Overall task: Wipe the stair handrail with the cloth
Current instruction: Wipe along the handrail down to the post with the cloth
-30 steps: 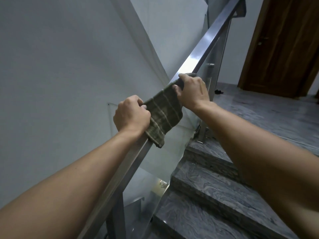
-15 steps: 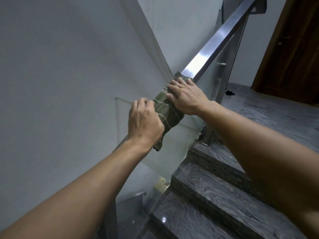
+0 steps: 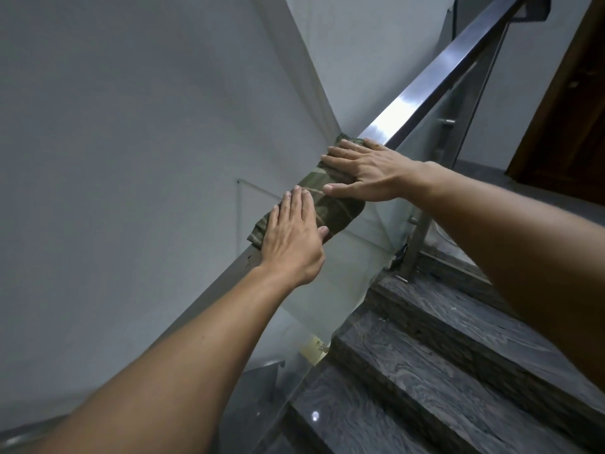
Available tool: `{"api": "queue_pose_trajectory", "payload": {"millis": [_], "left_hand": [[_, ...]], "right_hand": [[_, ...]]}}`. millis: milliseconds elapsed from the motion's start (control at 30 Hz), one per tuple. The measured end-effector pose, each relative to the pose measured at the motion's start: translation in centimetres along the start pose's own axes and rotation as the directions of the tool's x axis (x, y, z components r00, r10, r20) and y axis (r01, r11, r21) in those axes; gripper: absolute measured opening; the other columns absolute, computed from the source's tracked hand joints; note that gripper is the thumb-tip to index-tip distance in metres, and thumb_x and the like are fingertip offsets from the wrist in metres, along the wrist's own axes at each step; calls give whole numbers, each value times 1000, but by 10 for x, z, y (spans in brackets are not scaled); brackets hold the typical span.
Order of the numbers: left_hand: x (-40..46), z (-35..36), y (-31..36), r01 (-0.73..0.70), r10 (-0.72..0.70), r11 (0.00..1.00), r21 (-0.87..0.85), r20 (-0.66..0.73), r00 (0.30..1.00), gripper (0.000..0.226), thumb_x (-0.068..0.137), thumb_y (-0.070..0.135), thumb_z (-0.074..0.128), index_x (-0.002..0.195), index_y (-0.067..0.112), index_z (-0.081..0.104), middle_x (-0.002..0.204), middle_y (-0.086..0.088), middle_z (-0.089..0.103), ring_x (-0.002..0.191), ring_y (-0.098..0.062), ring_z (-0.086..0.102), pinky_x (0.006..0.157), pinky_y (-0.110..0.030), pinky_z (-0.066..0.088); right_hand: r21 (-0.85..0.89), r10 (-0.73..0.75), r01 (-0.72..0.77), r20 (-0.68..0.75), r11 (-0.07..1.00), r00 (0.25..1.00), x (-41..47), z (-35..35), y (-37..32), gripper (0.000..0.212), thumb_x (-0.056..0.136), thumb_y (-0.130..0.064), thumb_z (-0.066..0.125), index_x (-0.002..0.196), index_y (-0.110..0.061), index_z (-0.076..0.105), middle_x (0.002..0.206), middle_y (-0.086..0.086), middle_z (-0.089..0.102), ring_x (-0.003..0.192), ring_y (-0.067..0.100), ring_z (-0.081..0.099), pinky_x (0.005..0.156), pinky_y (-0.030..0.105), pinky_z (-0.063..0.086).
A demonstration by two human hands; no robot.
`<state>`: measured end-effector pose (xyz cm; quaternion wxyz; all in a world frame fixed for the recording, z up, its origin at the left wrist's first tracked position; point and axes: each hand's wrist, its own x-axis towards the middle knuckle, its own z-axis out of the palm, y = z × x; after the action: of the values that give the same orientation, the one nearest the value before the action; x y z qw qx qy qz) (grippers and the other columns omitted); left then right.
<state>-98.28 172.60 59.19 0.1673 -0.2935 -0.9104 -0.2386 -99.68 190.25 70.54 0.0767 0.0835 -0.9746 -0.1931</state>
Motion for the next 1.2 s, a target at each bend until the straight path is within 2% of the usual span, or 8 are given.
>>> {"api": "queue_pose_trajectory", "payload": {"millis": [267,500,600,733,967,1200], "left_hand": [[-4,4,-2,26,-24,999,21,-56,998,69,100,34,33,149,4,-4,160,-14,-5,148,-25,-6,120,-38,0],[-10,7,1,107,-99,990,88,-88,991,74,98,42,35,149,1,0,159,-20,2,147,-33,4,120,-42,8],[-11,8,-1,99,-90,990,100,-92,992,75,98,44,35,149,1,1,159,-20,4,147,-32,6,120,-41,9],[-10,8,-1,95,-83,987,127,-94,992,75,98,46,34,149,1,1,159,-19,5,148,-31,5,121,-40,9],[-12,8,-1,100,-82,982,163,-115,990,74,97,43,38,148,2,5,159,-18,10,147,-30,9,121,-39,11],[-23,9,0,125,-106,977,171,-116,988,74,97,39,40,148,0,2,159,-20,6,148,-31,4,121,-39,8]], "right_hand": [[13,-129,129,20,992,991,2,-2,20,86,77,-78,26,151,-36,10,162,-5,6,148,17,-3,118,43,-4],[-102,-255,245,-102,964,961,-3,8,33,82,83,-74,24,151,-30,13,160,2,16,148,22,8,118,41,2],[-133,-287,267,-164,954,944,-3,12,36,79,85,-69,31,151,-28,17,158,4,23,147,23,13,117,39,3],[-148,-289,261,-221,954,931,-4,18,35,78,86,-68,35,150,-27,21,157,5,27,146,25,16,117,41,5],[-189,-262,215,-271,958,926,-9,24,28,78,85,-69,28,150,-25,23,155,6,31,145,26,21,117,38,4],[-161,-246,208,-276,965,929,-12,29,18,78,85,-71,25,149,-27,21,155,5,30,145,27,20,119,43,6]]}}
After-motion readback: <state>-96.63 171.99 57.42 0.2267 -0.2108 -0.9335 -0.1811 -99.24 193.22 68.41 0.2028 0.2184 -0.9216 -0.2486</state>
